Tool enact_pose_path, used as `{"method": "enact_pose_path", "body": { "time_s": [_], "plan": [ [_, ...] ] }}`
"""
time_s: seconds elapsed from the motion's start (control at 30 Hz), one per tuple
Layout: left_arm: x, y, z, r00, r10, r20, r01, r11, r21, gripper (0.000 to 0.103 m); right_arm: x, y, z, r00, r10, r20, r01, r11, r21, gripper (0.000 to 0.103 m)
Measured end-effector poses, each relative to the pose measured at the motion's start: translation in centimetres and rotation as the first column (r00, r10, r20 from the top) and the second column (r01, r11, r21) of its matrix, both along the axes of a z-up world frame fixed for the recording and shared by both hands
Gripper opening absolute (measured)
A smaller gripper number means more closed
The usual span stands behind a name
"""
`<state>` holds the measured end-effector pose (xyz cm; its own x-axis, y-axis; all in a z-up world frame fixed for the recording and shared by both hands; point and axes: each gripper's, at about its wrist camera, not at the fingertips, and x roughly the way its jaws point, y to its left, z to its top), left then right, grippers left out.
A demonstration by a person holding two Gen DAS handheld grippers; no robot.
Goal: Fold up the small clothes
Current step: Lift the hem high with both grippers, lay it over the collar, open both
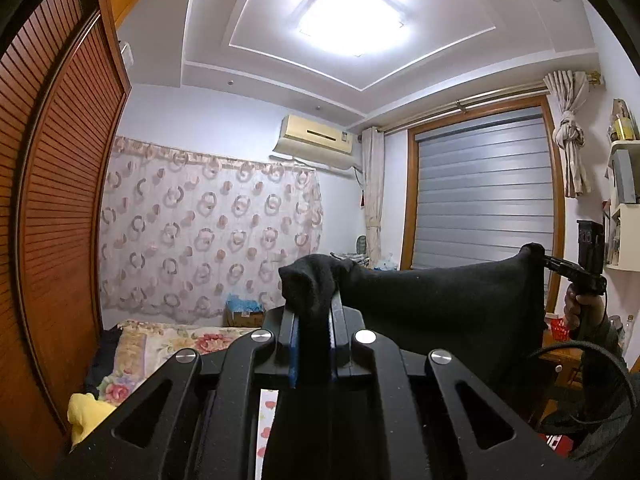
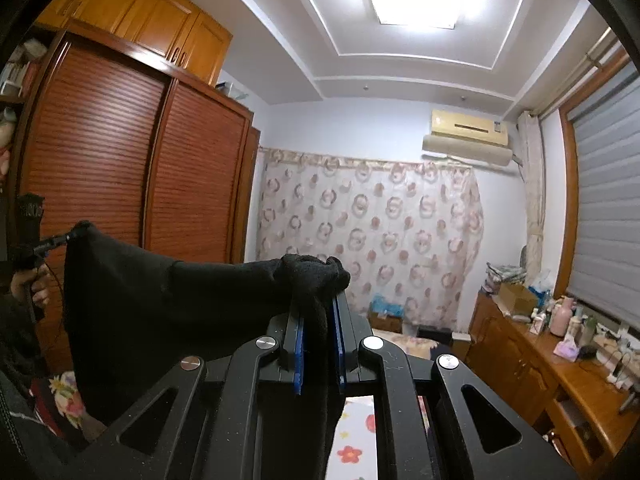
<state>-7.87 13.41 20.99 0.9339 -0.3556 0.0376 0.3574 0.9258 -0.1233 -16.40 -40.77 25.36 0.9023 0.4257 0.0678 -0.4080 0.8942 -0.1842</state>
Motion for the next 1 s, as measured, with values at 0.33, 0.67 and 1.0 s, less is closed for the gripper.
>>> {"method": "enact_pose_path", "body": {
  "time_s": [0.33,0.67,1.0],
  "plan": [
    [9.6,-2.0,-3.1,0.993,0.033,-0.116,-0.026,0.998,0.064,0.012,8.1,2.8,-3.9,0.994,-0.075,-0.086,0.072,0.997,-0.034,0.012],
    [27.9,-5.3,-14.9,0.92,0.123,-0.372,-0.049,0.978,0.204,0.011,30.9,4.3,-14.6,0.873,-0.218,-0.437,0.196,0.976,-0.097,0.012],
    [32.9,-7.1,-19.5,0.853,0.189,-0.487,-0.067,0.964,0.256,0.02,39.8,8.3,-19.7,0.775,-0.304,-0.553,0.276,0.951,-0.135,0.021]
  ]
}}
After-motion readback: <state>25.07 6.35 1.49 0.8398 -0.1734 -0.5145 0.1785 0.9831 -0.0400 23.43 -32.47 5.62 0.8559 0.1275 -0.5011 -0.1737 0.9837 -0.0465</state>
